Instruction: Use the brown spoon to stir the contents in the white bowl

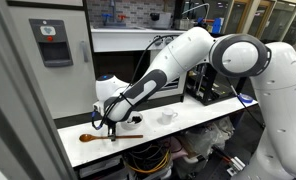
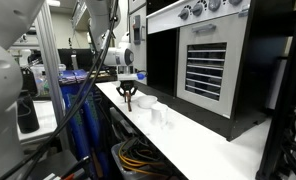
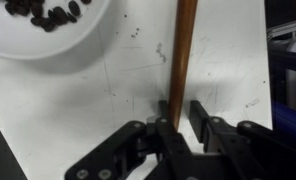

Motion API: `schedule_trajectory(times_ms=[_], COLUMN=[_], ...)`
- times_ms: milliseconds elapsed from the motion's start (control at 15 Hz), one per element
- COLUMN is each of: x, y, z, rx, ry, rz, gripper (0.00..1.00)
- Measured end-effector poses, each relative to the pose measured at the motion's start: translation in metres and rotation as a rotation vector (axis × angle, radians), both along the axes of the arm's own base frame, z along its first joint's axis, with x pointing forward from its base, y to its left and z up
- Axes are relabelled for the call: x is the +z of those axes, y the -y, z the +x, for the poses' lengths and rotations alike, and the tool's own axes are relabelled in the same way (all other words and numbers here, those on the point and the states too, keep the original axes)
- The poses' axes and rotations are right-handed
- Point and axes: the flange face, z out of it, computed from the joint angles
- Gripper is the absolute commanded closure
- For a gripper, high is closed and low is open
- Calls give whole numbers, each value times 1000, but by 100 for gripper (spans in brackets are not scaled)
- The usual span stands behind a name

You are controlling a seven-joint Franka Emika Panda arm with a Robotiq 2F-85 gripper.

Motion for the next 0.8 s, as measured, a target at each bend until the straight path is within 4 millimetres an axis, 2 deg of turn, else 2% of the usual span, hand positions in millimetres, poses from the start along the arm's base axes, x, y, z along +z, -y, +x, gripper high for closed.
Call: schedule_trajectory(times_ms=[467,600,800], x=[3,17,59], y=[2,4,9], z=[3,5,7], rx=[18,42,77], ry=[18,44,102], rz=[-20,-48,-100], gripper=[97,97,97])
